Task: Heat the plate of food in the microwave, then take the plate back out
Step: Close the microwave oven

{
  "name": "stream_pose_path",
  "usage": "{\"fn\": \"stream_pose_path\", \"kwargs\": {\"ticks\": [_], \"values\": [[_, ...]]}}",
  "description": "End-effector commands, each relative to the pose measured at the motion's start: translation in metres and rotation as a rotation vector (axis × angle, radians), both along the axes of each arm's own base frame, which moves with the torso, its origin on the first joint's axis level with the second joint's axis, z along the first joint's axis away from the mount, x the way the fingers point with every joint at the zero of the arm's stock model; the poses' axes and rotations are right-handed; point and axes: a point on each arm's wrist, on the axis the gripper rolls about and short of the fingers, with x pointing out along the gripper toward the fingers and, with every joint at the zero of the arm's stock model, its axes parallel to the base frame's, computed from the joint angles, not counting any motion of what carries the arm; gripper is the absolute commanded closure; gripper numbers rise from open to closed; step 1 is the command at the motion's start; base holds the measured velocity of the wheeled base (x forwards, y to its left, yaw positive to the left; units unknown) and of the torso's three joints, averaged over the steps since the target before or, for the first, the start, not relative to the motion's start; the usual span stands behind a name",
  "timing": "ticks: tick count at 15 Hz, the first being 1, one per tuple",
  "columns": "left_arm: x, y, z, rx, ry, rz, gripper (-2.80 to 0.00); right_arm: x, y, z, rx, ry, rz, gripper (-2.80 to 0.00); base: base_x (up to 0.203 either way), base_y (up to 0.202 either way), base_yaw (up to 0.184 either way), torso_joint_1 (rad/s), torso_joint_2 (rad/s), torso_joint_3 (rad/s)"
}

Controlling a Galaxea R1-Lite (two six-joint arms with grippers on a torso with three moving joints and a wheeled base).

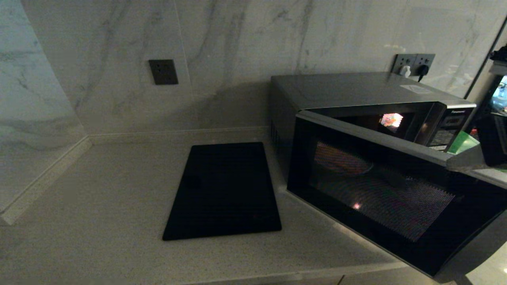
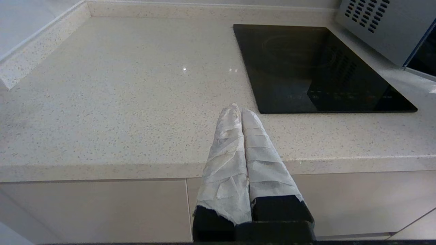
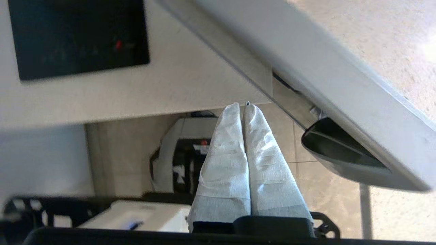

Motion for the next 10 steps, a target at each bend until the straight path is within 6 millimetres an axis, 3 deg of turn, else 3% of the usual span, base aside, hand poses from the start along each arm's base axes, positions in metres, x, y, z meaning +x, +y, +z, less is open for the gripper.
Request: {"fn": "stream_pose_path", "kwargs": {"ticks": [1,5,10], "values": [[0.0,0.0,0.0,-0.001,-0.001,0.001,0.0,0.003,-0.007,-0.002,0.024,0.01,-0.075,0.0,0.0,0.0,0.0,0.0,0.0,0.0],[0.0,0.0,0.0,-0.001,0.0,0.001,0.0,0.027,-0.012,-0.008,0.053,0.009,-0.203,0.0,0.0,0.0,0.0,0.0,0.0,0.0],[0.0,0.0,0.0,-0.001,0.001,0.001,0.0,0.028,-0.014,-0.011,0.049,0.003,-0.267,0.0,0.0,0.0,0.0,0.0,0.0,0.0]]}}
